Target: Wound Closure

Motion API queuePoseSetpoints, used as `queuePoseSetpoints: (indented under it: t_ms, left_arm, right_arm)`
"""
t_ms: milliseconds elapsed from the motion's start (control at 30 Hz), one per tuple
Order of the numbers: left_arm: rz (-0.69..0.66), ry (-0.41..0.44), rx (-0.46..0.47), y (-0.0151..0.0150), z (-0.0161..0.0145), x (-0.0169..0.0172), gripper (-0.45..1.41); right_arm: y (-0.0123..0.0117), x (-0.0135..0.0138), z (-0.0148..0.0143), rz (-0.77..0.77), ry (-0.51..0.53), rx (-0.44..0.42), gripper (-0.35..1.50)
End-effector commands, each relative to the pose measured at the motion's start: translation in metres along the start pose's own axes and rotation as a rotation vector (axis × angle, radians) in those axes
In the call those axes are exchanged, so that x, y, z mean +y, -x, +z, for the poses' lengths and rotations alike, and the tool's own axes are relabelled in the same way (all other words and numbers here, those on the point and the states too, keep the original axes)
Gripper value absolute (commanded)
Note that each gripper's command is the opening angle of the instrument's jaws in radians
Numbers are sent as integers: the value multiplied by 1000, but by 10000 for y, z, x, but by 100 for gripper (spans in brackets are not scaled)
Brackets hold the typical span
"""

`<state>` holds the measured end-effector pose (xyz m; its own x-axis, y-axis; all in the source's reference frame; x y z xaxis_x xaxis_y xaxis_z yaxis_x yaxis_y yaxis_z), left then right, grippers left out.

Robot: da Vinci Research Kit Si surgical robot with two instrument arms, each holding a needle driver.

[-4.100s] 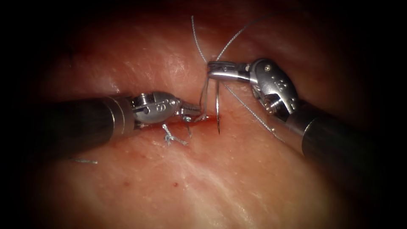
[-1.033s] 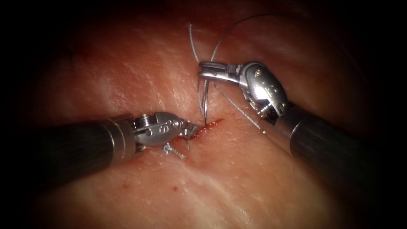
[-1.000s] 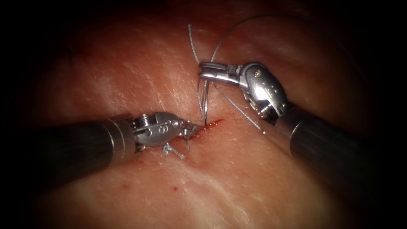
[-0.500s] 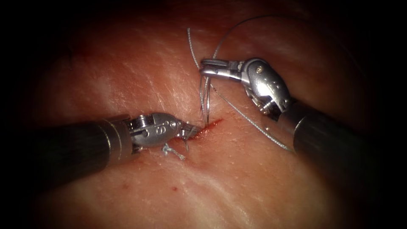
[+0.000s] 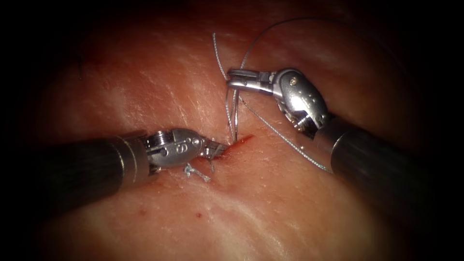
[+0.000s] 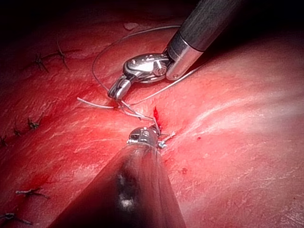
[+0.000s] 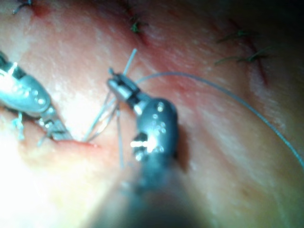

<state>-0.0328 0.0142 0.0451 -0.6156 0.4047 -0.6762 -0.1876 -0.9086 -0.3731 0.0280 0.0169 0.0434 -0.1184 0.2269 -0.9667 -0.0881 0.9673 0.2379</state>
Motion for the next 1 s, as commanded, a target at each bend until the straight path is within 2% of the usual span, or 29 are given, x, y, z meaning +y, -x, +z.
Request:
queuePoseSetpoints:
  t_ms: [33, 367, 533, 800, 1000]
  left_arm:
    - [1, 1, 1, 0, 7, -3, -22]
    - [-1, -5, -2, -1, 4, -7, -20]
    - [0, -6, -3, -1, 3, -8, -20]
    - [0, -6, -3, 0, 3, -9, -20]
    - [0, -6, -3, 0, 3, -9, -20]
  right_arm:
    - [5, 2, 7, -4, -9, 6, -35]
    - [1, -9, 7, -4, -34, 12, -35]
    - [-7, -13, 9, 5, -91, 6, -35]
    - [-3, -13, 9, 7, -99, -4, -35]
    - [-12, -16, 11, 56, -114, 4, -35]
